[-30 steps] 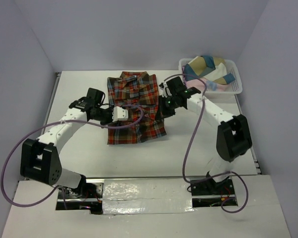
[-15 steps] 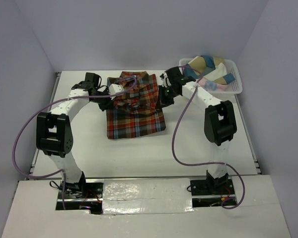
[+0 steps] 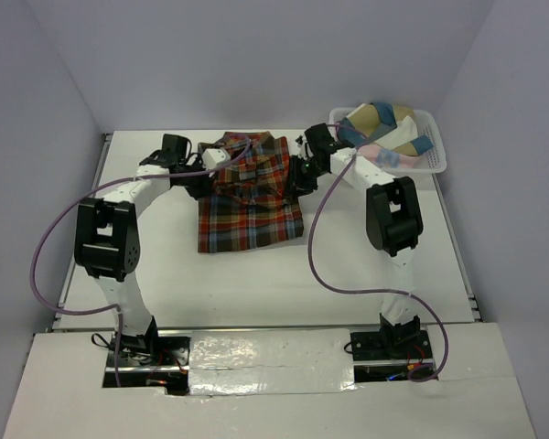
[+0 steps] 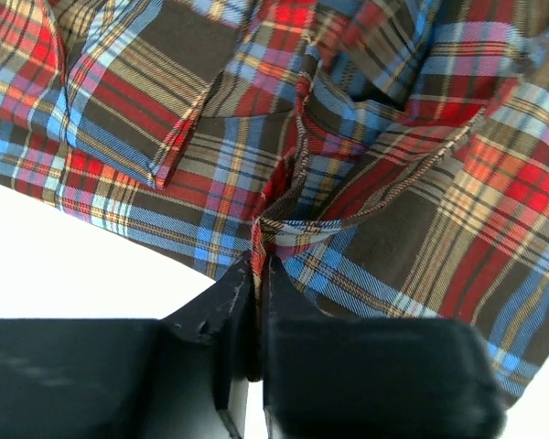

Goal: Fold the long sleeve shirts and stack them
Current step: Fold the shirt

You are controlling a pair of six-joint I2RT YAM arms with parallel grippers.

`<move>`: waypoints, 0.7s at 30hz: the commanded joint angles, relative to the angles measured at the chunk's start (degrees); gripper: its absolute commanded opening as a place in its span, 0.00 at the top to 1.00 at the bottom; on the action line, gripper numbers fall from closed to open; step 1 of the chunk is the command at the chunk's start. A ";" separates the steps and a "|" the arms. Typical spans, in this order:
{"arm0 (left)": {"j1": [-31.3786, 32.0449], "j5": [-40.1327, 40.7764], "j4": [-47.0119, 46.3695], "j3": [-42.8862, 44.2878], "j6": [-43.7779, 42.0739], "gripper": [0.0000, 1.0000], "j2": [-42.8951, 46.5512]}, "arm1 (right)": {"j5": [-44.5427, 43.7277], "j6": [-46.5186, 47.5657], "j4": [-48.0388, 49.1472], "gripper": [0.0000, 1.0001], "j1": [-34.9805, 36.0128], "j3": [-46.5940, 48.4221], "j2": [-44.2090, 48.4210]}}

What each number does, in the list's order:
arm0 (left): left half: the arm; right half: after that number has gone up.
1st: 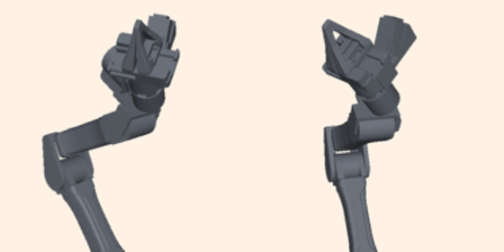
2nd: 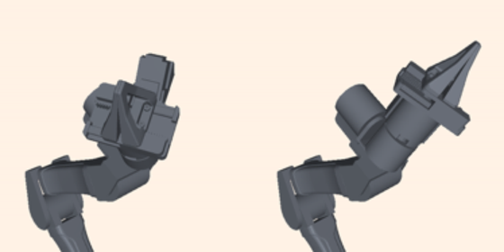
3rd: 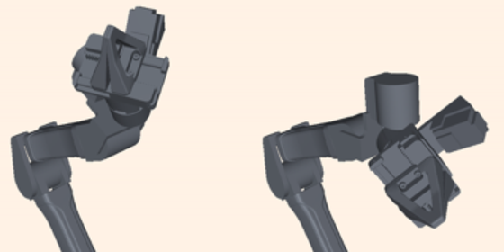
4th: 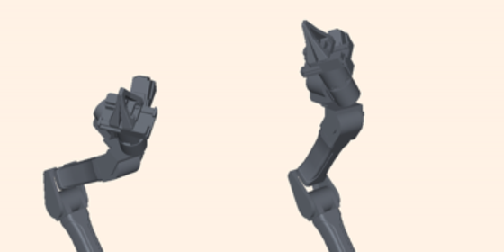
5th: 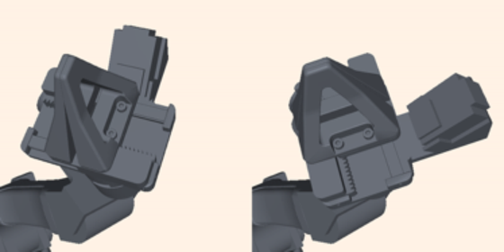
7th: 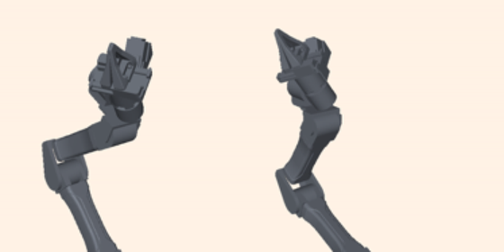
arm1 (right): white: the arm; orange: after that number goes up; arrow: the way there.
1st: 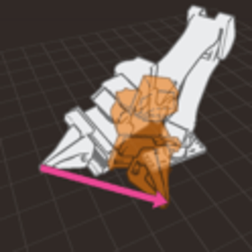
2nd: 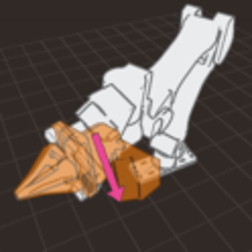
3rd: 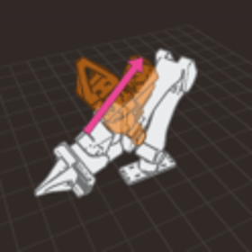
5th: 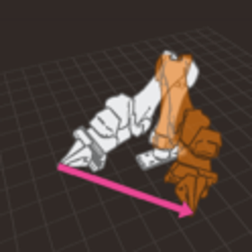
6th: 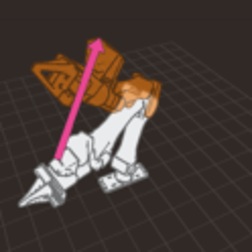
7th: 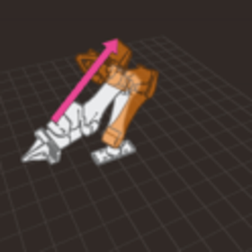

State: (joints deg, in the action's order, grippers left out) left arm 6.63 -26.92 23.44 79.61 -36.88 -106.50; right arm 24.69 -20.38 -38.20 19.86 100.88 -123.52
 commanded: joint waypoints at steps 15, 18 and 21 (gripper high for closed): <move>-0.48 15.66 -8.59 2.82 17.46 0.52 -4.42 | -12.29 5.96 15.06 0.44 -0.36 -13.14 21.71; -0.48 16.72 -8.33 4.14 19.30 0.46 -4.51 | -12.12 7.72 17.18 0.52 1.67 -21.32 26.12; -0.57 19.09 -7.45 7.30 21.50 0.26 -4.94 | -9.41 5.89 18.32 0.60 3.96 -26.43 26.93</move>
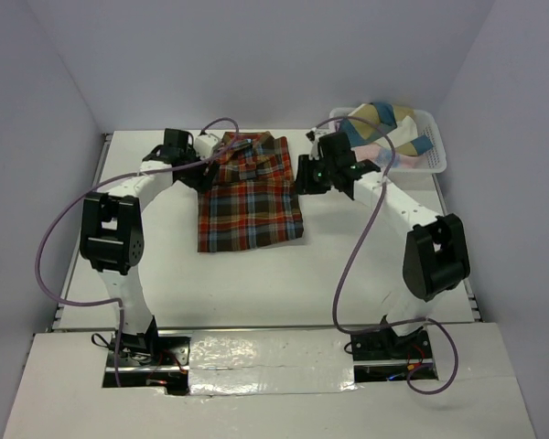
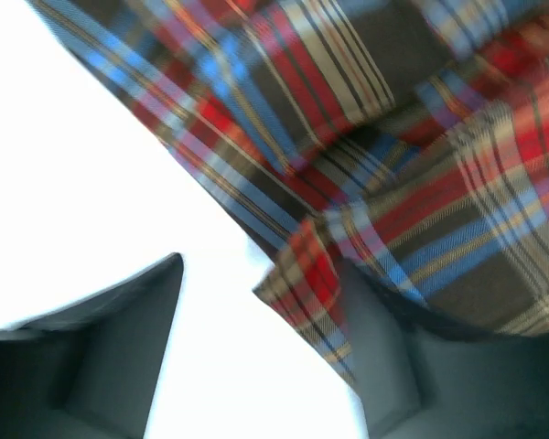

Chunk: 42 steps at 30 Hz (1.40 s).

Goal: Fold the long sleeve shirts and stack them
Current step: Fold the shirt

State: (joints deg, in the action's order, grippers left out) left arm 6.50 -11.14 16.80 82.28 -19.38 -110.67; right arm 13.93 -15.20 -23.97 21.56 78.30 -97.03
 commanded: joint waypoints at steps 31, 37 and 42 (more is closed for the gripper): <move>12.66 -0.37 6.05 -11.97 -12.61 0.22 4.50 | -2.69 -14.15 5.77 0.91 3.66 -14.32 -12.13; 12.75 -7.04 11.49 -10.65 -19.28 0.18 11.52 | -4.96 -11.35 5.78 0.70 3.58 -15.64 -3.35; 12.83 -9.61 21.93 -11.08 -33.49 0.17 19.08 | -5.51 -11.95 4.54 0.56 3.58 -19.40 4.20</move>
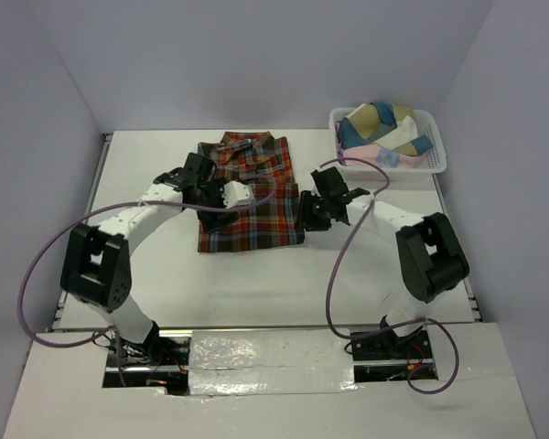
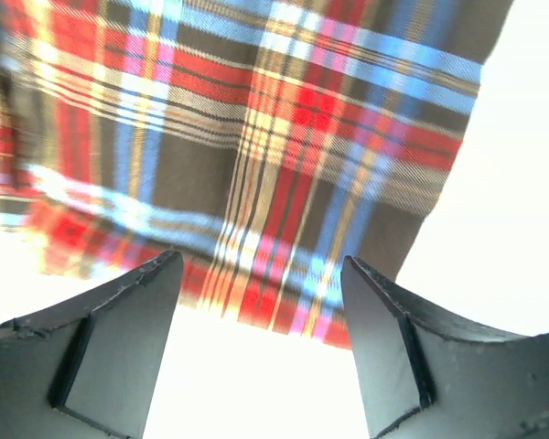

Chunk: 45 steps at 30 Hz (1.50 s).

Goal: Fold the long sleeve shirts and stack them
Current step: Fold the shirt

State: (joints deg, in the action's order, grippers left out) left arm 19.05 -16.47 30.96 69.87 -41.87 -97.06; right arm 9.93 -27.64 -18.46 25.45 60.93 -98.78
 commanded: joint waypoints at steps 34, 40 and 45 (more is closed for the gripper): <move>0.73 2.94 -17.95 -34.36 -36.53 0.43 16.63 | 9.76 -21.57 18.98 0.33 -1.19 -20.41 7.56; 0.99 2.85 -20.50 -35.94 -36.01 0.48 17.07 | 8.70 -28.52 26.80 0.33 -1.72 -22.34 5.18; 1.08 2.32 -21.73 -35.85 -34.78 0.57 16.90 | 7.21 -29.49 28.03 0.34 -1.90 -21.90 5.17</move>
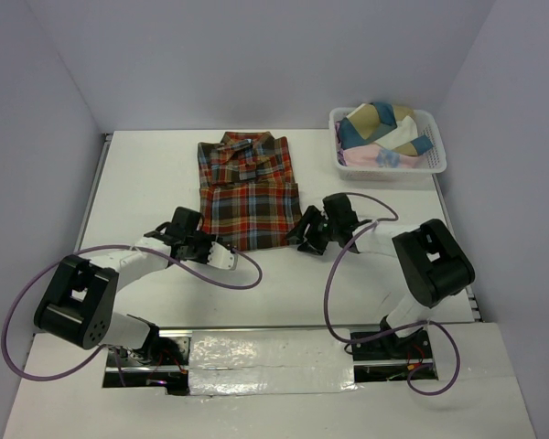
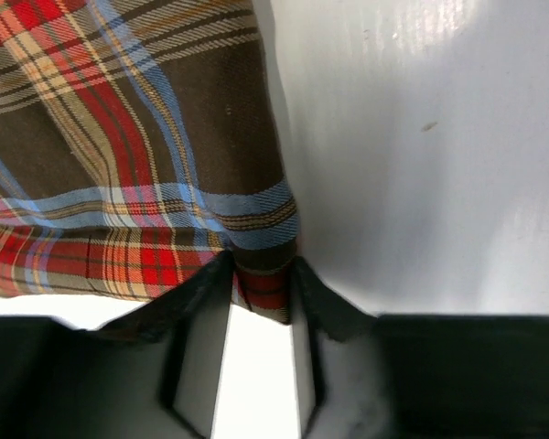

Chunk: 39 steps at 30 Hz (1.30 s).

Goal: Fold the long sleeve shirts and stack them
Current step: Fold the shirt

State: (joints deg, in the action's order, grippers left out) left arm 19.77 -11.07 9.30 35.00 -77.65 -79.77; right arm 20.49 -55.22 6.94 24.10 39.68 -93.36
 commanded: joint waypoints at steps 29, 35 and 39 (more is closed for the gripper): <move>3.34 -6.76 53.61 10.16 5.66 1.00 26.84 | -4.93 6.89 -41.72 1.00 16.49 -6.64 40.96; 4.49 -13.78 64.17 24.81 17.23 1.00 26.08 | -3.97 4.24 -56.58 1.00 25.56 1.44 46.25; 4.23 -15.38 63.92 33.62 25.60 1.00 16.35 | -3.44 9.50 -62.47 1.00 21.18 12.49 43.01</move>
State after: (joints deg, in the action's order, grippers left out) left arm 24.82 -25.74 68.77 63.59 -60.31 -58.06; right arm 17.80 -49.89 -43.75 48.03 44.58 -49.10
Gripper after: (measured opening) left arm 0.043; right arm 0.031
